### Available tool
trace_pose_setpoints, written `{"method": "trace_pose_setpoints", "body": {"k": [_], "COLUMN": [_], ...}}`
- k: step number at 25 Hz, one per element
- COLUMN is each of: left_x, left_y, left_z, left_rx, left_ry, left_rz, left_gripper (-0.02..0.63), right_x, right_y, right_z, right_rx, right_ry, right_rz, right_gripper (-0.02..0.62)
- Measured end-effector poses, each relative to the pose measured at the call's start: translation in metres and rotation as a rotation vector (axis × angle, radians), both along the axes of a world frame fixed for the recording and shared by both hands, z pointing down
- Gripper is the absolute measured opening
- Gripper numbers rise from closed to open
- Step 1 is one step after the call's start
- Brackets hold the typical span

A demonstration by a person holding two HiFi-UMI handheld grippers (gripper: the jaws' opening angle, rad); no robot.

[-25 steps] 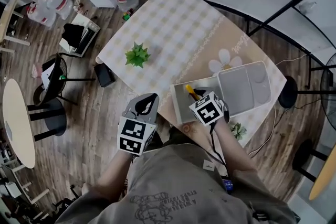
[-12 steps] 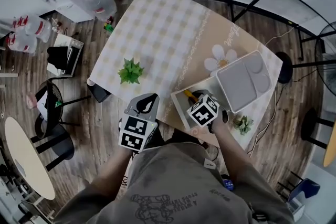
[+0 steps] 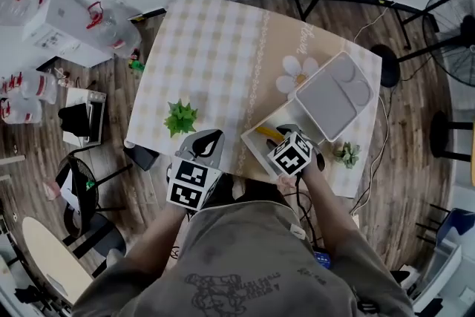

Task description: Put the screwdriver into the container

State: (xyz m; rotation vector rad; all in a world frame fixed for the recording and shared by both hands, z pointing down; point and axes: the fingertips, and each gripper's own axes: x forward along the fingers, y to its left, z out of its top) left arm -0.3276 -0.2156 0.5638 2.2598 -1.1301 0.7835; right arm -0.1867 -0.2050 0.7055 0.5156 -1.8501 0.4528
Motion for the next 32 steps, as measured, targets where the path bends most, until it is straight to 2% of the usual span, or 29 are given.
{"method": "trace_pose_setpoints", "body": {"k": [4,6,8,11,15,18,22,28,32], "left_x": [0.005,0.009,0.014,0.022,0.034,0.046,0.058,0.065,0.07], "left_y": [-0.007,-0.011,-0.014,-0.018,-0.022,-0.023,-0.018,-0.01,-0.005], "left_z": [-0.022,-0.035,-0.05,-0.079,-0.117,-0.146,-0.18,-0.239,-0.276], "left_rx": [0.045,0.072,0.104,0.163,0.238,0.306,0.38,0.462,0.528], "left_ry": [0.013,0.019,0.027,0.048,0.081,0.121,0.148,0.261,0.264], "left_rz": [0.049,0.066,0.083,0.108,0.137,0.181,0.22,0.208,0.205], "left_gripper": [0.0,0.0,0.0,0.0,0.0,0.0,0.0,0.0,0.0], "right_x": [0.012,0.018,0.023,0.03,0.039,0.046,0.051,0.064,0.078], "right_y": [-0.008,-0.014,-0.016,-0.016,-0.02,-0.021,-0.015,-0.004,0.007], "right_z": [-0.041,-0.067,-0.093,-0.135,-0.202,-0.254,-0.31,-0.382,-0.422], "right_rx": [0.079,0.139,0.195,0.283,0.458,0.586,0.696,0.883,0.948], "right_ry": [-0.083,-0.129,-0.166,-0.228,-0.342,-0.442,-0.527,-0.626,-0.698], "right_rz": [0.163,0.23,0.278,0.328,0.419,0.491,0.522,0.553,0.586], "right_gripper": [0.183,0.152,0.115,0.096,0.046,0.031,0.029,0.029,0.029]}}
